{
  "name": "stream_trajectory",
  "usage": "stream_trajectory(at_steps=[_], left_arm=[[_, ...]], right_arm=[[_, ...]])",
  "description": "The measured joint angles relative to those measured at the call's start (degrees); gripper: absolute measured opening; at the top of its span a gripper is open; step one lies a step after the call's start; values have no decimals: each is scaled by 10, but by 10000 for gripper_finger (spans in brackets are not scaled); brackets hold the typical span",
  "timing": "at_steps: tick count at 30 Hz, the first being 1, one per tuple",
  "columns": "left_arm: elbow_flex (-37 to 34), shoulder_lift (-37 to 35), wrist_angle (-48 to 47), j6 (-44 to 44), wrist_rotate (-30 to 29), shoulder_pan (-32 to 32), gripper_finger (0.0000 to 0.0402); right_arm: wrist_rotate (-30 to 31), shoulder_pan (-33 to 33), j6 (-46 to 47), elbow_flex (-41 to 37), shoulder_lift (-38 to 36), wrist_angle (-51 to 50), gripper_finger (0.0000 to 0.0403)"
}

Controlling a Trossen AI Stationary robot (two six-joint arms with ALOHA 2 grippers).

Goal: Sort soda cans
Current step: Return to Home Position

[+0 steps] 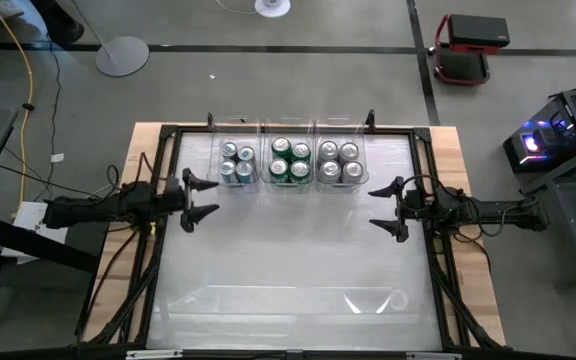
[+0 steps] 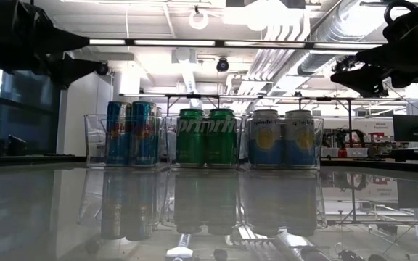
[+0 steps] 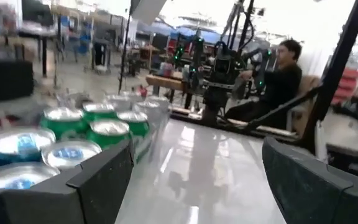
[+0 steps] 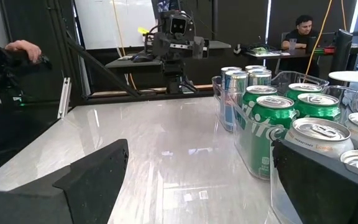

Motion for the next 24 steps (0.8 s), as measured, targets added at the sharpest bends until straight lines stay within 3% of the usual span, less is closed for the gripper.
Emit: stream_trajectory(at_steps=[6, 16, 24], left_arm=[[0, 0, -4, 71, 0, 0, 308], [0, 0, -26, 138, -2, 1, 182], [0, 0, -26, 165, -2, 1, 111]], right_arm=[[0, 0, 0, 0, 0, 0, 385], [0, 0, 0, 0, 0, 0, 385], [0, 0, 0, 0, 0, 0, 385]])
